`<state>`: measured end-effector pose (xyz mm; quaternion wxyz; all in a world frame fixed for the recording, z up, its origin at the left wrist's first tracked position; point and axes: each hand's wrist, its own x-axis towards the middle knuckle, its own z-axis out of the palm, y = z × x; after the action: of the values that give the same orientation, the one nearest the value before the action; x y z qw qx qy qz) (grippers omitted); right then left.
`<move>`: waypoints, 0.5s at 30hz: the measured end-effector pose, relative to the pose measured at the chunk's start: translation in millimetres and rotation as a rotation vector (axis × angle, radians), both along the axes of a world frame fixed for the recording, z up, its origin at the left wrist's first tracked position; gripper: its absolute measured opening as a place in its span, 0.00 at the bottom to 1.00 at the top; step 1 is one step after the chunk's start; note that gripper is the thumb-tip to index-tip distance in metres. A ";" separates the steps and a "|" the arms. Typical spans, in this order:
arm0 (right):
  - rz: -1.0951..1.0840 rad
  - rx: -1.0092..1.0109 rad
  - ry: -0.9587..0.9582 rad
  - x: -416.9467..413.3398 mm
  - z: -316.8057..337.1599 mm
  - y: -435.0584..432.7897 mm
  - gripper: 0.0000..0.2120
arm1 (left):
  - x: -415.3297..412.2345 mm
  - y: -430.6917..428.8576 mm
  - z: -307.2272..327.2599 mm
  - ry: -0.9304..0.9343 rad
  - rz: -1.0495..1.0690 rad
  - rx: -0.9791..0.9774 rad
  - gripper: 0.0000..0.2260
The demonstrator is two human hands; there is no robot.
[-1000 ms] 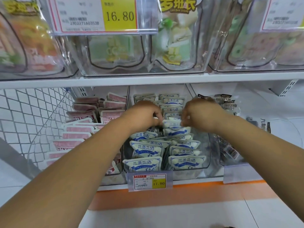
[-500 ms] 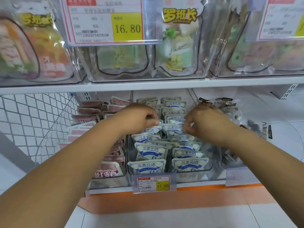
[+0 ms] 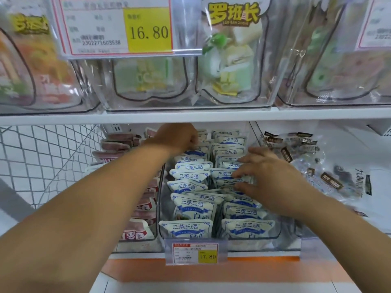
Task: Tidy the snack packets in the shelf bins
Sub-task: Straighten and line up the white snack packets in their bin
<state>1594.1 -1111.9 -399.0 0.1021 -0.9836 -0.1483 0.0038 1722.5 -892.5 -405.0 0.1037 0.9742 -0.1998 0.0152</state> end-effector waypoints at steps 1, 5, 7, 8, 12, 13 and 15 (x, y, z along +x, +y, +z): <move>-0.001 -0.008 0.000 0.5 0.3 0.0 0.16 | -0.3 0.6 0.2 0.000 0.001 -0.029 0.05; 0.000 0.000 0.000 -0.4 -1.2 -0.2 0.15 | 3.8 -1.3 -1.9 0.003 -0.015 -0.108 0.08; -0.010 0.015 -0.006 -1.3 -2.7 0.2 0.15 | 9.1 -5.3 -3.4 -0.005 -0.025 -0.088 0.11; -0.015 0.021 -0.012 -1.3 -3.2 0.3 0.15 | 12.3 -7.4 -4.5 -0.011 -0.028 -0.050 0.12; -0.023 0.023 -0.030 -1.5 -4.0 -0.1 0.16 | 20.1 -8.6 -10.1 0.009 0.043 -0.040 0.05; -0.023 0.022 -0.032 -1.4 -3.9 -0.3 0.16 | 20.0 -6.2 -9.5 0.016 0.068 -0.050 0.05; -0.022 0.021 -0.035 -1.3 -4.2 -0.6 0.15 | 17.8 0.1 -5.6 0.022 0.093 -0.010 0.06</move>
<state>1592.7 -1112.5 -403.2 0.1100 -0.9840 -0.1393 -0.0163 1740.3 -892.3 -410.6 0.1097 0.9821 -0.1531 0.0100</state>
